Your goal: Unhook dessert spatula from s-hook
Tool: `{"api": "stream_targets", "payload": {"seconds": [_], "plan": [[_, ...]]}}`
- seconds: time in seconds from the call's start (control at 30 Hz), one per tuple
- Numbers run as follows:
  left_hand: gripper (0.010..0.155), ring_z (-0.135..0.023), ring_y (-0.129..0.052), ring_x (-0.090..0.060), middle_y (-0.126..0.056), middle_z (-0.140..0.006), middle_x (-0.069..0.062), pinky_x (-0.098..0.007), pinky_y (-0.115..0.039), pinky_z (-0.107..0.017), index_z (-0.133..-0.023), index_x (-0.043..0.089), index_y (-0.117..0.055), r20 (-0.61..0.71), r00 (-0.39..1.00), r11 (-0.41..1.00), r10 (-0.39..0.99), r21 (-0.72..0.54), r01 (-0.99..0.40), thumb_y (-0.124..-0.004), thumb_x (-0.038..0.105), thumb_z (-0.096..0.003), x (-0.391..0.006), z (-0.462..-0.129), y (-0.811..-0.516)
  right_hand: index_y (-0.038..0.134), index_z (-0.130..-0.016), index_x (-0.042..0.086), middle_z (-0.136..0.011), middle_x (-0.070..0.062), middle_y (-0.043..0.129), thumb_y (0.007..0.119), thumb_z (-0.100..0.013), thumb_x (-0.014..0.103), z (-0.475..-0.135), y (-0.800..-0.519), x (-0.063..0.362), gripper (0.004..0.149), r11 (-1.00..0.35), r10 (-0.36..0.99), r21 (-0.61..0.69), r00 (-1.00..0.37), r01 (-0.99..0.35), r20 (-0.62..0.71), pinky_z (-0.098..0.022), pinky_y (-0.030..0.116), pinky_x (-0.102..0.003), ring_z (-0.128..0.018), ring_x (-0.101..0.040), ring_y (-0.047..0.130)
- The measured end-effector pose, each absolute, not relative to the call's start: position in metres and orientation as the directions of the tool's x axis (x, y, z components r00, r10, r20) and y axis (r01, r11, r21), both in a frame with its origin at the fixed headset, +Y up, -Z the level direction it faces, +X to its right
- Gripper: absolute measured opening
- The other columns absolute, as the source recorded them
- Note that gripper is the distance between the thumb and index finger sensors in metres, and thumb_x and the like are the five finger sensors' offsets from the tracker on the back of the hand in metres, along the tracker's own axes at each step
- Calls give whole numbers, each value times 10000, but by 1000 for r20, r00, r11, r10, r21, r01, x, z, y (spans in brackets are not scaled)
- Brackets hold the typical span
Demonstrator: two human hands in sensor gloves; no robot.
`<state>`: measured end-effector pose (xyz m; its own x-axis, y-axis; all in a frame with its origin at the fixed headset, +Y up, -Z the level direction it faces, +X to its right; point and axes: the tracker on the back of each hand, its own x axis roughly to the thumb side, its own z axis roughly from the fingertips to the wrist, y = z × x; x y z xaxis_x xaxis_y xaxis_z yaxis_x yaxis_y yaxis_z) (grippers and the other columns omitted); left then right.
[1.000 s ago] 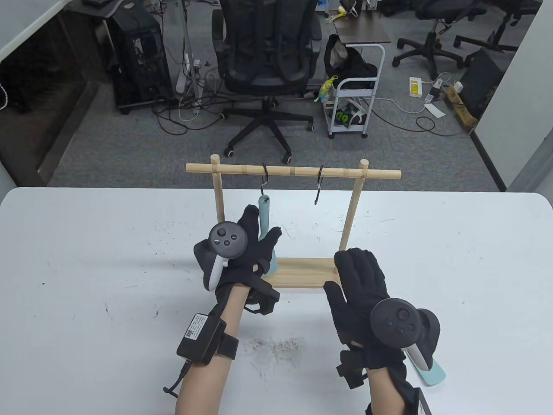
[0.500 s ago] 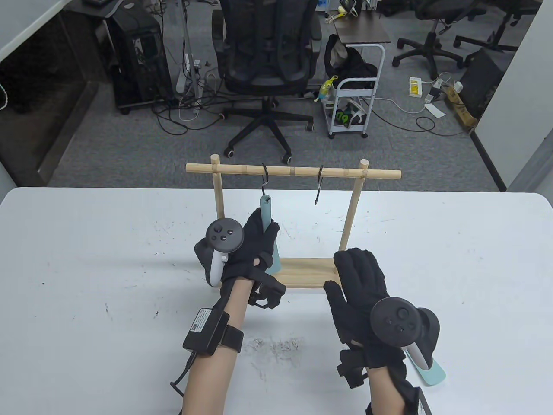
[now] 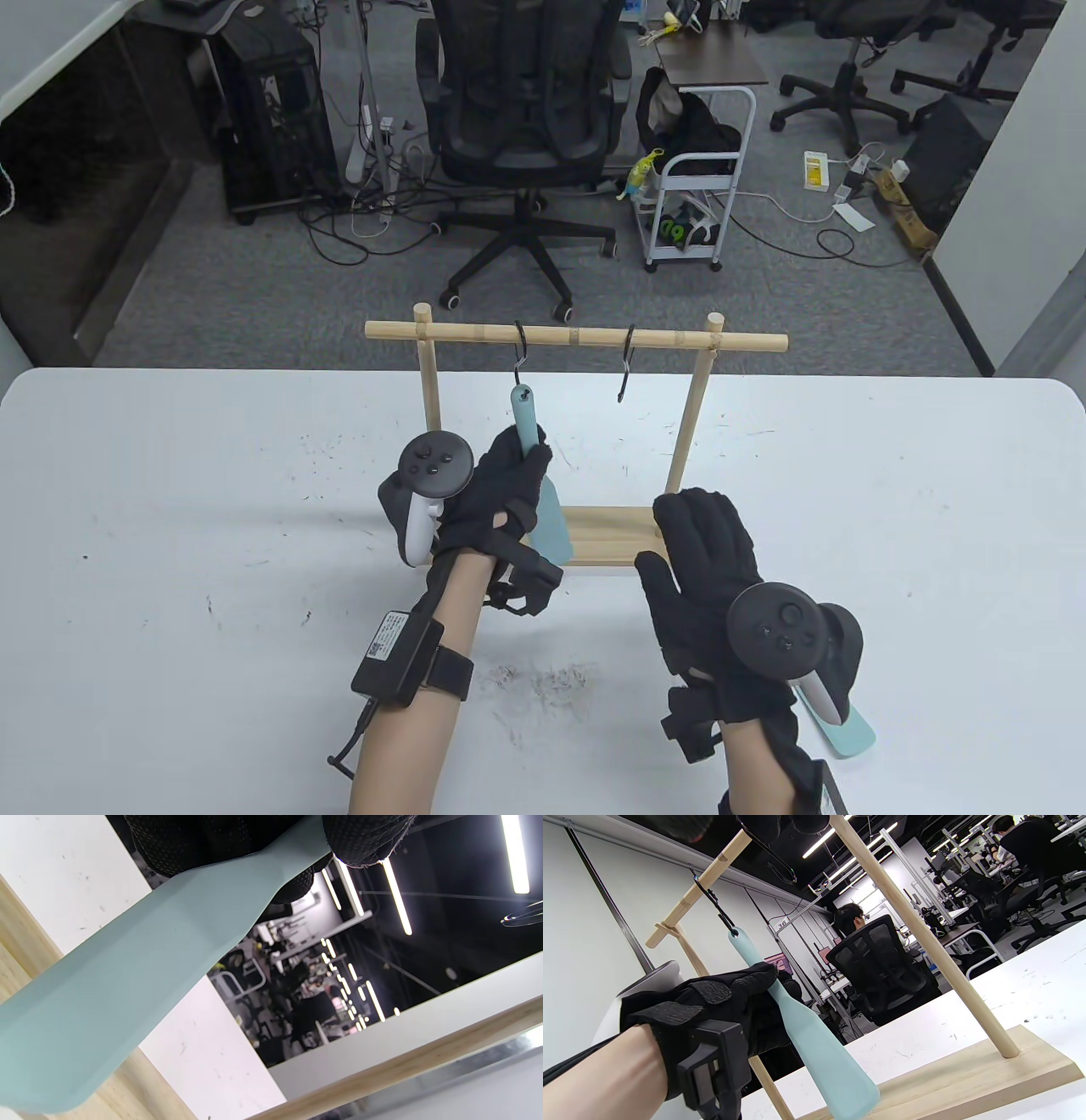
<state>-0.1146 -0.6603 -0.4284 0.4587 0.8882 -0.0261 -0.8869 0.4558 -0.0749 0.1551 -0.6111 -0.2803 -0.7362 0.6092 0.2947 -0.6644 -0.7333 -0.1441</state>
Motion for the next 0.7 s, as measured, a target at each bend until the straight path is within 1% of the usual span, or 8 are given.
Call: {"api": "stream_targets", "payload": {"seconds": [0.17,0.5,0.7], "plan": [[599,-913,-924,-224,-862,-1015,4,-503,-742,-711,-1092,248,-655,-53,438,427,897,-151,-892,-716,491,-547,-114,-421,-655,619,-1071,244,-1153,-110,534,704,-500,525,-280,-611,155,641,-734,609,-140,-735,-665,297,-739,434,-625,-1051,-464,475],[578,-863,-964,-227,-884,-991,-10,-471,-823,-637,-1077,239,-678,-79,441,421,894,-189,-887,-709,483,-554,-116,-412,-647,624,-1069,246,-1150,-112,539,703,-501,526,-281,-612,154,639,-733,612,-133,-733,-667,297,-733,446,-632,-1047,-468,483],[571,-811,-1002,-212,-911,-960,-10,-432,-861,-595,-1062,234,-702,-77,405,381,911,-218,-899,-710,491,-553,-116,-411,-644,626,-1068,246,-1150,-111,541,702,-501,527,-281,-612,154,637,-731,615,-129,-729,-670,299,-732,450,-632,-1045,-468,490]]}}
